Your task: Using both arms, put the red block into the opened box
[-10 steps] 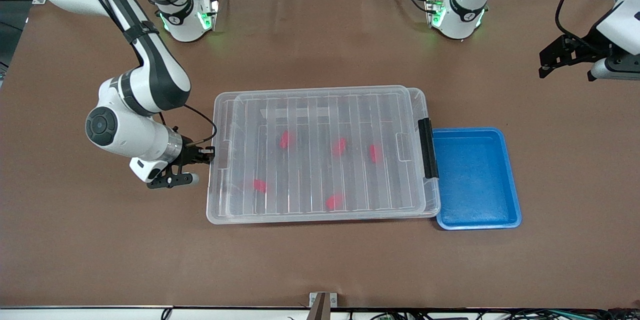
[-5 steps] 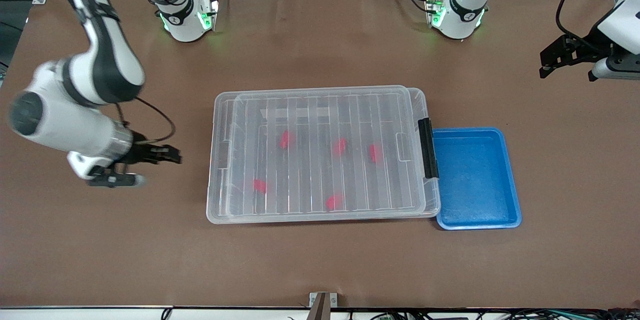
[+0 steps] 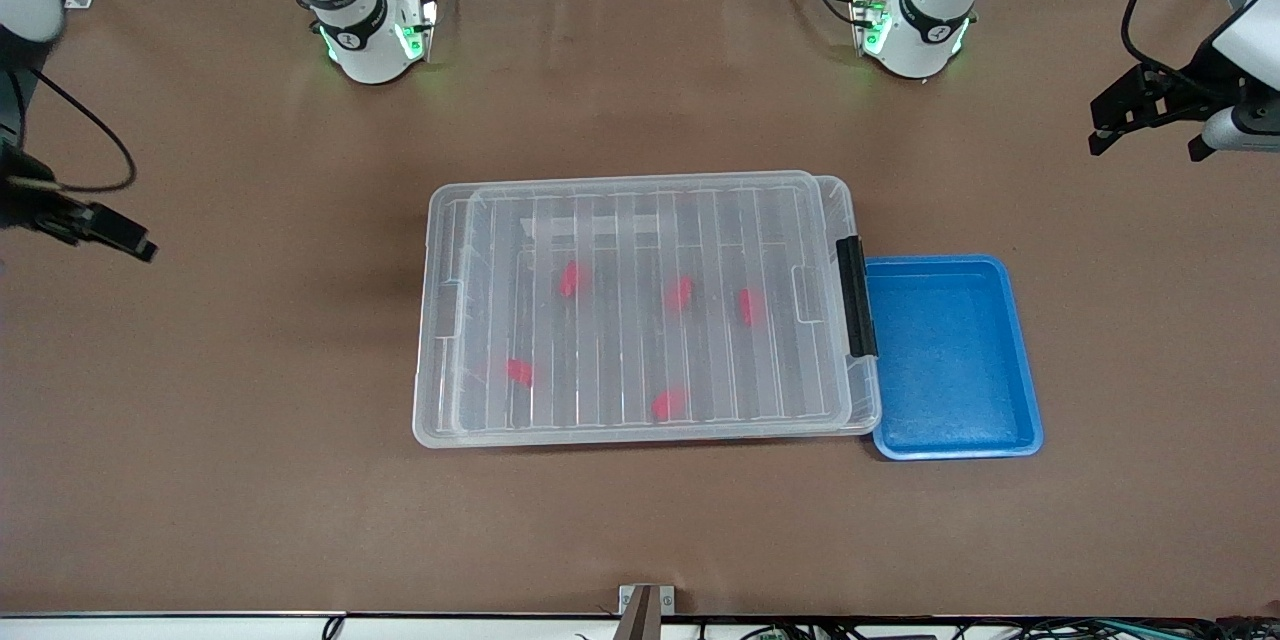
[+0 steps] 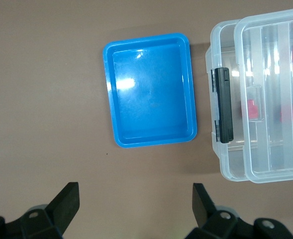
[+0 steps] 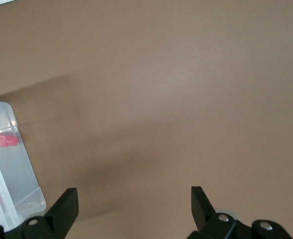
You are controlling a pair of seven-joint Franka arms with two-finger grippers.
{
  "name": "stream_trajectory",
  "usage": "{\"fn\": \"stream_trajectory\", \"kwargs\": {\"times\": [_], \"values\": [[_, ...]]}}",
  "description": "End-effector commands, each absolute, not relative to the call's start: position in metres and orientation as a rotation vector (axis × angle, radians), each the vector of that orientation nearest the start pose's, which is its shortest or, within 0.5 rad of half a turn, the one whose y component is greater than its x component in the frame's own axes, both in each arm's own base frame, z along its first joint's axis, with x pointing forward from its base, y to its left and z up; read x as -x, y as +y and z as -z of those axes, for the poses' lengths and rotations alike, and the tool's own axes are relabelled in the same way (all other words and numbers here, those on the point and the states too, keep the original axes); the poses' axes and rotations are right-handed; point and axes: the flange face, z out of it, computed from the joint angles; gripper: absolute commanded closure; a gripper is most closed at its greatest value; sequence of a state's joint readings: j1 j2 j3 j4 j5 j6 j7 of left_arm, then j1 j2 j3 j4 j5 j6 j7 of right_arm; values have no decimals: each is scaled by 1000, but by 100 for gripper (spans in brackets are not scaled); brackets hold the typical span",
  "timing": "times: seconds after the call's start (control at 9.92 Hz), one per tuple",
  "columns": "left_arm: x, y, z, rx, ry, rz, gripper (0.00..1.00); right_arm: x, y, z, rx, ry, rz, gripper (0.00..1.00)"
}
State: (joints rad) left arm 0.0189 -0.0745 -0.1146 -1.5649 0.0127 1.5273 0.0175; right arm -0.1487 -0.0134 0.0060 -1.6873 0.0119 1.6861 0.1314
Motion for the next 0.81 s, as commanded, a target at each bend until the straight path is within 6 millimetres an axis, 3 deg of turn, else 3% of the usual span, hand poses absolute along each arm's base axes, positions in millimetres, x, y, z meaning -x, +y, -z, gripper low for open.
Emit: {"fn": "stream_trajectory", "kwargs": {"times": [0.0,0.2,0.71], "values": [[-532,-51,-650,3119,198,7,0,-525,-92,-650,3100,479,-33,0],[-532,-53,-650,3119,203,5,0,-518,-104,-680,3110,435,2,0],[-531,-52,-649,3119,200,-7,0,-517,-112,-678,3118,350,-9,0]]}}
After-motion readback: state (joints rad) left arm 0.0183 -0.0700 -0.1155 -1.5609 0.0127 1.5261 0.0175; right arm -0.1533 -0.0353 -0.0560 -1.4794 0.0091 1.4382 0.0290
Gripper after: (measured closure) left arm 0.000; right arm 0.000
